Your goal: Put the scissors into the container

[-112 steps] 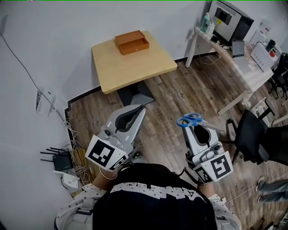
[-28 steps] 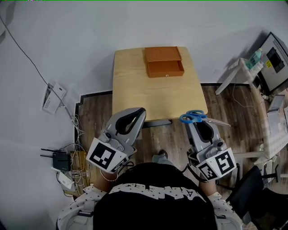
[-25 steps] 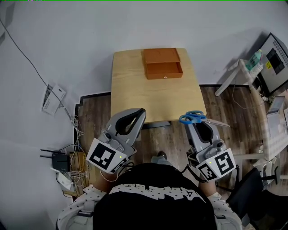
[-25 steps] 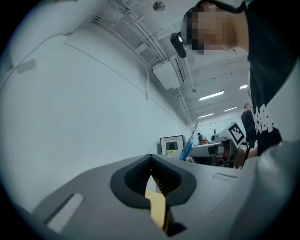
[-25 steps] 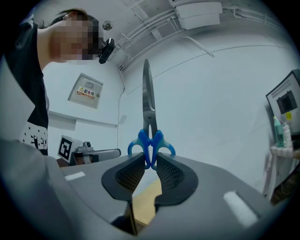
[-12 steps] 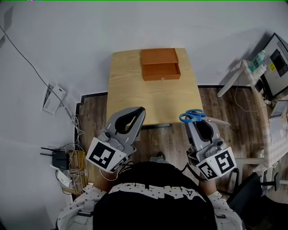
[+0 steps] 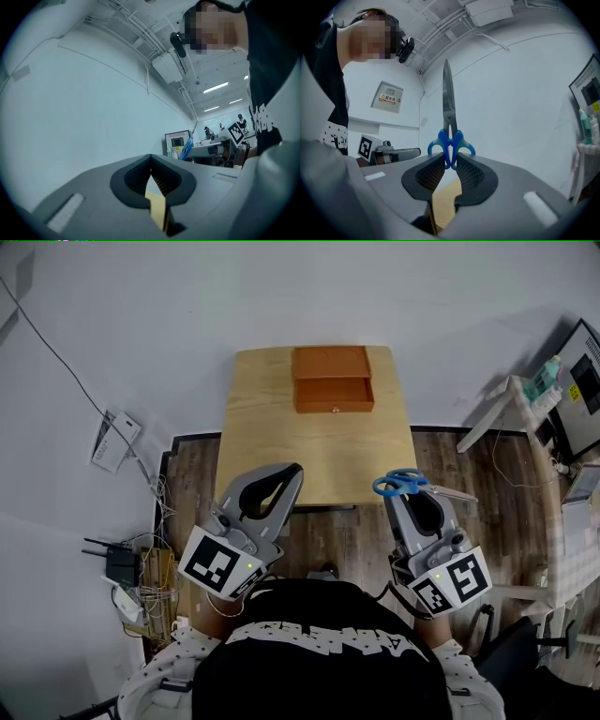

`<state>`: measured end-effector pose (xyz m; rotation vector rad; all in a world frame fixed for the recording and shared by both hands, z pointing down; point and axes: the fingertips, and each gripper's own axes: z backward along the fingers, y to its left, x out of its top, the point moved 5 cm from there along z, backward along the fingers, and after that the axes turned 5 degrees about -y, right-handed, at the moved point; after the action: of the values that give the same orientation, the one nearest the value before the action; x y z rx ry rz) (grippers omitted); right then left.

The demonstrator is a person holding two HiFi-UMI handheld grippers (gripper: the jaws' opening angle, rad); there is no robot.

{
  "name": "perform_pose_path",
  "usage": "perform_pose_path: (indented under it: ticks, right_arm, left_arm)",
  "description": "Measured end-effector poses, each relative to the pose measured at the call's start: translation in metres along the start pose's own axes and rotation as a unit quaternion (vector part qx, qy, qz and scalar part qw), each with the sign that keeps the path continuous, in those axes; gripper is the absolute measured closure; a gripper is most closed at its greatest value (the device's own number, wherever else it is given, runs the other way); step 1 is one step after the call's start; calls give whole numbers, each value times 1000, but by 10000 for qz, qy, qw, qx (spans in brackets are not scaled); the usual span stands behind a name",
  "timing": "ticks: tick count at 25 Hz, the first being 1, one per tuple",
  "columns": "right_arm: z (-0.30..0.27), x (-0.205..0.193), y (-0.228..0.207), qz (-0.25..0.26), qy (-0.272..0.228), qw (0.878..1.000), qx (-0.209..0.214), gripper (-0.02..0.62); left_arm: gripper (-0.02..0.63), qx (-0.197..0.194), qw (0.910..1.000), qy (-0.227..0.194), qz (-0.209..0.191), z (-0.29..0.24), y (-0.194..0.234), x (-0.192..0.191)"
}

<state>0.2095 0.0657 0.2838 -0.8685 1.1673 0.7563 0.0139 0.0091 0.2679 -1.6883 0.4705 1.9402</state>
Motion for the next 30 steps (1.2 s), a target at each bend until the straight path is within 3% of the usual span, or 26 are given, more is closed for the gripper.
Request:
perform_pose_path:
  ticks: [15,30]
  right_arm:
    - [-16,-14,-11,-84,57,9998,178,502]
    - [-57,-16,-53,25,158,9999,64,502]
  left_arm:
    - [606,369,9992,89,-135,8,14,-3]
    - [606,324,9994,-52,-89,-43,55,-16]
